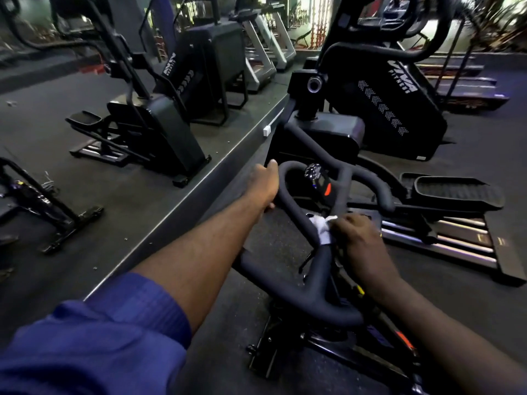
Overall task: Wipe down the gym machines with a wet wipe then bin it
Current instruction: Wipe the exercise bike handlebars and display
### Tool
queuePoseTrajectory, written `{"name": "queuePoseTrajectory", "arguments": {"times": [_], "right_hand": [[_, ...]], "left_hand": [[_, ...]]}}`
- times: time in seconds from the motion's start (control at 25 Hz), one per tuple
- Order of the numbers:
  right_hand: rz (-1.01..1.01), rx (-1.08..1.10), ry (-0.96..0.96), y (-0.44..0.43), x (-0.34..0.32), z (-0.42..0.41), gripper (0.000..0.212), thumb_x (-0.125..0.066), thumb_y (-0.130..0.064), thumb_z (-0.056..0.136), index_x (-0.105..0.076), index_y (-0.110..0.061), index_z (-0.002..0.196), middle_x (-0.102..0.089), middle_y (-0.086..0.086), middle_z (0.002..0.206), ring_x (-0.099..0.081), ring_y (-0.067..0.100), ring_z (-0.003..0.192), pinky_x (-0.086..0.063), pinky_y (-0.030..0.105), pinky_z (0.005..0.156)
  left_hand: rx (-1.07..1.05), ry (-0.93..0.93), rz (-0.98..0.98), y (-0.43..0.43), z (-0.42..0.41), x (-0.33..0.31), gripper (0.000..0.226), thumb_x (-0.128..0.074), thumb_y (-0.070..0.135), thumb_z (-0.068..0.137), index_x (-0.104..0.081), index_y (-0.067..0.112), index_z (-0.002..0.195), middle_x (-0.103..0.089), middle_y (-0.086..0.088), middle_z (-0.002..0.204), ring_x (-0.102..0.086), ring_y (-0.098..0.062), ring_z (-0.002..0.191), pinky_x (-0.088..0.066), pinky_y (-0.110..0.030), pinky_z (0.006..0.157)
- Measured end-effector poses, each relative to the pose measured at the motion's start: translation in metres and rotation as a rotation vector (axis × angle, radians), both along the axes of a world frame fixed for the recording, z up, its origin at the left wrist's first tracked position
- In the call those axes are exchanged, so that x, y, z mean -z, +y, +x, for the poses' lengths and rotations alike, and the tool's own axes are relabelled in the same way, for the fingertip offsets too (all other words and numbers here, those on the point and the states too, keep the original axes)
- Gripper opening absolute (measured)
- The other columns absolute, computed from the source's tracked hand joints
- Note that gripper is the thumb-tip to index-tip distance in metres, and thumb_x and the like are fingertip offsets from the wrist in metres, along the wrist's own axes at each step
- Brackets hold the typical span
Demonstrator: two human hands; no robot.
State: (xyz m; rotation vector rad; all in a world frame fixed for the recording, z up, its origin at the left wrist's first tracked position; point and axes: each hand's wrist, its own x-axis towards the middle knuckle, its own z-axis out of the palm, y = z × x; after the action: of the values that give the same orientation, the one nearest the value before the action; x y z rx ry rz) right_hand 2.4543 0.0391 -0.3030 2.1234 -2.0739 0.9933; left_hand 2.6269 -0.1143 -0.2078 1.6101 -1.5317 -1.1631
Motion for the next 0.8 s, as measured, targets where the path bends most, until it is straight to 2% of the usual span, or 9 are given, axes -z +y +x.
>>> {"name": "queuePoseTrajectory", "arguments": {"times": [0.08, 0.16, 0.24, 0.28, 0.36, 0.44, 0.56, 0.68, 0.8], "right_hand": [[0.002, -0.068, 0.03, 0.009, 0.008, -0.003, 0.016, -0.061, -0.02, 0.089, -0.071, -0.016, 0.1, -0.059, 0.004, 0.096, -0.054, 0.023, 0.091, -0.041, 0.033, 0.073], [-0.018, -0.038, 0.089, 0.003, 0.01, -0.026, 0.009, -0.064, -0.02, 0.084, -0.069, -0.018, 0.092, -0.059, 0.004, 0.088, -0.056, 0.03, 0.087, -0.048, 0.04, 0.07], [-0.042, 0.078, -0.018, -0.027, 0.005, -0.064, 0.011, -0.062, -0.02, 0.085, -0.071, -0.016, 0.087, -0.063, 0.007, 0.086, -0.058, 0.034, 0.087, -0.048, 0.042, 0.075], [-0.026, 0.121, -0.12, -0.044, 0.001, -0.076, 0.012, -0.062, -0.019, 0.087, -0.073, -0.014, 0.088, -0.065, 0.008, 0.087, -0.06, 0.034, 0.088, -0.047, 0.041, 0.078], [0.021, 0.07, -0.21, -0.061, 0.0, -0.078, 0.011, -0.063, -0.018, 0.091, -0.071, -0.012, 0.086, -0.061, 0.006, 0.087, -0.059, 0.029, 0.083, -0.046, 0.038, 0.074], [0.047, -0.027, -0.196, -0.044, 0.012, -0.061, 0.005, -0.067, -0.014, 0.091, -0.064, -0.013, 0.086, -0.052, 0.004, 0.088, -0.054, 0.026, 0.078, -0.044, 0.037, 0.068], [0.048, -0.279, -0.12, -0.014, 0.014, -0.058, 0.009, -0.071, -0.018, 0.088, -0.066, -0.019, 0.082, -0.058, 0.0, 0.085, -0.059, 0.025, 0.08, -0.048, 0.036, 0.068], [-0.059, -0.129, -0.315, -0.055, 0.01, -0.081, 0.007, -0.077, -0.013, 0.087, -0.075, -0.018, 0.091, -0.064, 0.003, 0.096, -0.063, 0.022, 0.086, -0.046, 0.024, 0.081], [0.1, -0.229, -0.213, -0.053, 0.014, -0.078, 0.01, -0.075, -0.01, 0.085, -0.076, -0.018, 0.092, -0.062, 0.003, 0.11, -0.065, 0.024, 0.093, -0.054, 0.033, 0.086]], "left_hand": [[-0.115, 0.133, 0.023, -0.011, -0.029, 0.008, 0.063, -0.034, 0.059, 0.1, -0.058, 0.006, 0.125, -0.074, -0.017, 0.102, -0.073, -0.033, 0.074, -0.063, -0.05, 0.074], [-0.231, 0.232, 0.077, -0.03, -0.045, 0.024, 0.063, -0.034, 0.065, 0.096, -0.058, 0.013, 0.121, -0.071, -0.015, 0.091, -0.066, -0.03, 0.059, -0.057, -0.042, 0.055], [-0.364, 0.137, 0.071, -0.045, -0.058, 0.037, 0.068, -0.035, 0.067, 0.087, -0.064, 0.015, 0.12, -0.073, -0.017, 0.106, -0.073, -0.038, 0.08, -0.06, -0.045, 0.061], [-0.415, 0.053, 0.03, -0.05, -0.061, 0.04, 0.067, -0.038, 0.062, 0.088, -0.067, 0.013, 0.121, -0.072, -0.018, 0.116, -0.072, -0.041, 0.096, -0.062, -0.05, 0.073], [-0.465, -0.091, -0.048, -0.03, -0.071, 0.02, 0.055, -0.045, 0.047, 0.096, -0.068, 0.006, 0.124, -0.07, -0.02, 0.124, -0.067, -0.041, 0.111, -0.059, -0.051, 0.09], [-0.466, -0.161, -0.115, -0.023, -0.074, 0.015, 0.047, -0.047, 0.039, 0.102, -0.068, 0.003, 0.123, -0.069, -0.021, 0.123, -0.065, -0.04, 0.114, -0.056, -0.045, 0.094], [-0.478, -0.177, -0.187, -0.026, -0.072, 0.027, 0.046, -0.047, 0.044, 0.102, -0.071, 0.005, 0.112, -0.072, -0.02, 0.114, -0.067, -0.039, 0.106, -0.056, -0.046, 0.093], [-0.464, -0.254, -0.2, -0.028, -0.075, 0.029, 0.048, -0.047, 0.049, 0.104, -0.07, 0.007, 0.111, -0.072, -0.018, 0.113, -0.066, -0.038, 0.108, -0.053, -0.041, 0.093], [-0.439, -0.327, -0.218, -0.019, -0.075, 0.029, 0.06, -0.056, 0.066, 0.096, -0.067, 0.009, 0.112, -0.07, -0.014, 0.112, -0.066, -0.034, 0.106, -0.048, -0.037, 0.082]]}}
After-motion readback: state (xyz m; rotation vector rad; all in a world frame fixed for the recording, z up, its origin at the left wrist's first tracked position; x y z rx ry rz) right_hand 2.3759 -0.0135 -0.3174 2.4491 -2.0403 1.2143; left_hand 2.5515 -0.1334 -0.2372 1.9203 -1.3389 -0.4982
